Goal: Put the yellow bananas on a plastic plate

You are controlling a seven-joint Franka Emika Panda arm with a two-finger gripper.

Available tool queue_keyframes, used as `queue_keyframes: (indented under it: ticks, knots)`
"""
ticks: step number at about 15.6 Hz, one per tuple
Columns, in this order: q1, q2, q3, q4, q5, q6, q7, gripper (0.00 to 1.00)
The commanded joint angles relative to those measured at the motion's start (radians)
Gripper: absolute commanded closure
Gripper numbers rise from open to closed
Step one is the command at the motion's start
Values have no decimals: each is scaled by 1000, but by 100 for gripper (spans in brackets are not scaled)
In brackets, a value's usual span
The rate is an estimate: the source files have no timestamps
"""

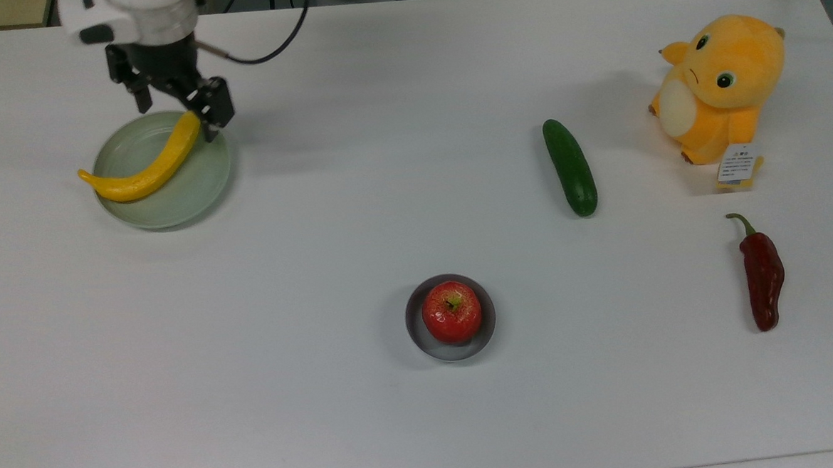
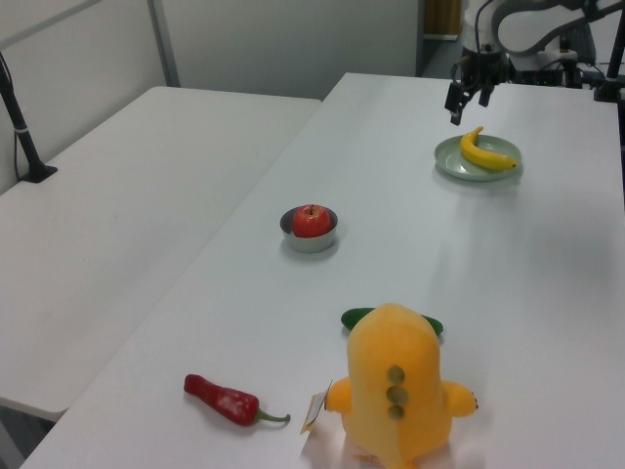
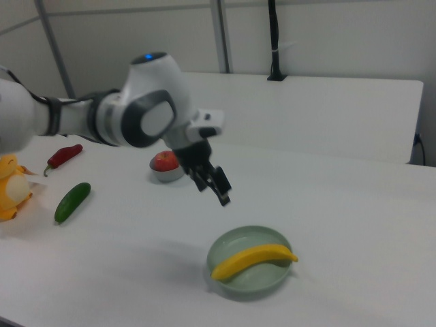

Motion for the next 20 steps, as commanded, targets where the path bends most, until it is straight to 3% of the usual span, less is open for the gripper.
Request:
queue_keyframes:
  ticks: [1, 5, 11, 20]
  knots:
    - [110, -87, -2, -13, 41, -94, -28, 0]
    - [205, -115, 19, 30, 132, -206, -23, 0]
    - [221, -112, 108, 55, 199, -257, 34, 0]
    - [261, -112, 111, 44, 201, -262, 29, 0]
